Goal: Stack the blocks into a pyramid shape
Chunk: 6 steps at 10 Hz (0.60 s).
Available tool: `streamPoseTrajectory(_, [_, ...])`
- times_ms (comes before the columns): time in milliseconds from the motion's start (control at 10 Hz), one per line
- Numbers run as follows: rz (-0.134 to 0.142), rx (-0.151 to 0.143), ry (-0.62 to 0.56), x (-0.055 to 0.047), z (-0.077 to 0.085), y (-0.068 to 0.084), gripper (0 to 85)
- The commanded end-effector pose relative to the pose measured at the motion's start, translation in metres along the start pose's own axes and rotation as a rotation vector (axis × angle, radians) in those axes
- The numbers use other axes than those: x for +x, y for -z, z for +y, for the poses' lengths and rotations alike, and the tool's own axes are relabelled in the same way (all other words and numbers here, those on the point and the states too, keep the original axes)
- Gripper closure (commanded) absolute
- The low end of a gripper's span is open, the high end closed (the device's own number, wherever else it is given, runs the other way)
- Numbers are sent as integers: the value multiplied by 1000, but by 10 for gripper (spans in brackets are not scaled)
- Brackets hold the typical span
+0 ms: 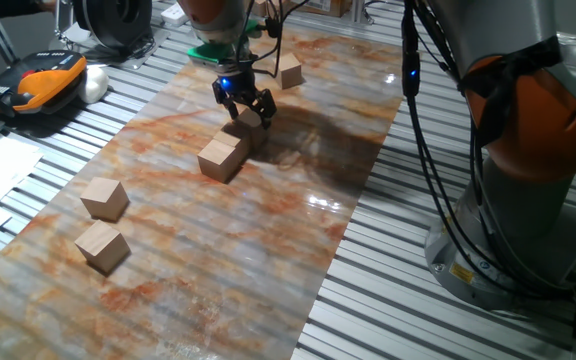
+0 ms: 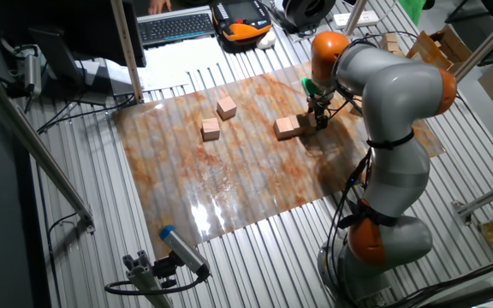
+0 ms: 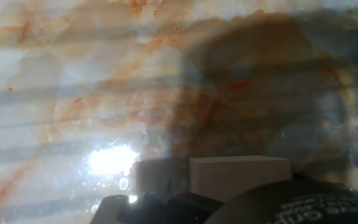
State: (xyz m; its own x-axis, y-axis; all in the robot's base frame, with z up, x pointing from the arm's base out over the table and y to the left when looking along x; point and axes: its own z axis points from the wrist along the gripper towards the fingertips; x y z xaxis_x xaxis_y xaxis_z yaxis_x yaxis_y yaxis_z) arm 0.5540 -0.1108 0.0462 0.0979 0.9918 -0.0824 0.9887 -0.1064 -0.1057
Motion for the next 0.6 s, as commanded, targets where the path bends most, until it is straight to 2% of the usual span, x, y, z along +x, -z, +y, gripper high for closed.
streamPoseTrajectory(0, [0,1,-1,0,1,1,0])
streamPoseTrajectory(500, [-10,14,-10,1,2,3,0])
